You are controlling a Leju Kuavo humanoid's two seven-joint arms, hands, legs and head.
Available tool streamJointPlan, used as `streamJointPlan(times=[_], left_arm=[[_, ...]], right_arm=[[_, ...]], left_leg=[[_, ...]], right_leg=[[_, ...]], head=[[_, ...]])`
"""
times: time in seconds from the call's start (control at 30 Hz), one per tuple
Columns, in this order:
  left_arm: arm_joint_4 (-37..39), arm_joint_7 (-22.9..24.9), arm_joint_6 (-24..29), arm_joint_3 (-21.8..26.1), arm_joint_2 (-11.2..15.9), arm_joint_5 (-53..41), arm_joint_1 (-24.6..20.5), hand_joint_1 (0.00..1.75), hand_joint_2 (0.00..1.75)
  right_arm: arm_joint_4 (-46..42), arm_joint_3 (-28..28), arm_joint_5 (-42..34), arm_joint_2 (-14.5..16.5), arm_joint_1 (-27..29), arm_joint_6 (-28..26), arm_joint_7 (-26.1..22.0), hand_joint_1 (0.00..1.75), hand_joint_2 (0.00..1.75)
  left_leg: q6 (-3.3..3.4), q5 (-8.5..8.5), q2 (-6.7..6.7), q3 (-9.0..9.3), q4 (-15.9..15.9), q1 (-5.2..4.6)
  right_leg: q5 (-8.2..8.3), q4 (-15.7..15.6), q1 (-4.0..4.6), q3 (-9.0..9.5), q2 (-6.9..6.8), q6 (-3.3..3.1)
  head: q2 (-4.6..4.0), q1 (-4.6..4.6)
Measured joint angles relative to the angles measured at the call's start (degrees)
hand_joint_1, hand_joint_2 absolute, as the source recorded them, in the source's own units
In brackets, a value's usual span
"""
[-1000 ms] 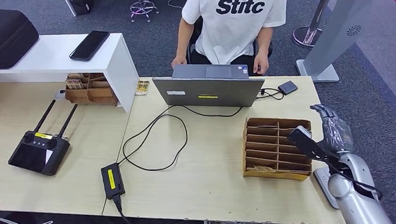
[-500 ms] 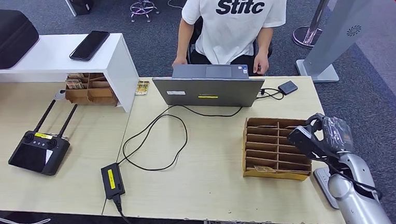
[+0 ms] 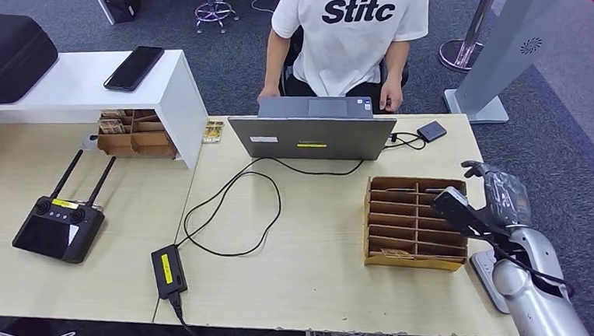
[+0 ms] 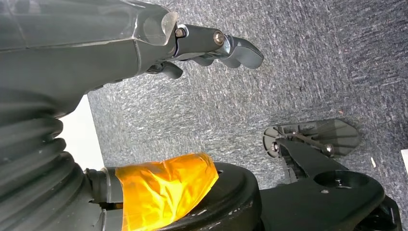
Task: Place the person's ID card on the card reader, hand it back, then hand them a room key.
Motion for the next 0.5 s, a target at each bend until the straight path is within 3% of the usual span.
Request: streamJointPlan(times=[0.5], left_arm=[[0.0, 0.0, 0.0, 0.0, 0.0, 0.1, 0.0, 0.00, 1.75]], right_arm=[[-1.0, -0.3, -0.1, 0.0, 0.2, 0.0, 0.1, 0.00, 1.75]], left_leg=[[0.00, 0.00, 0.00, 0.00, 0.0, 0.00]], right_leg=[[0.00, 0.0, 0.00, 0.00, 0.00, 0.00]], head=[[0.00, 0.00]])
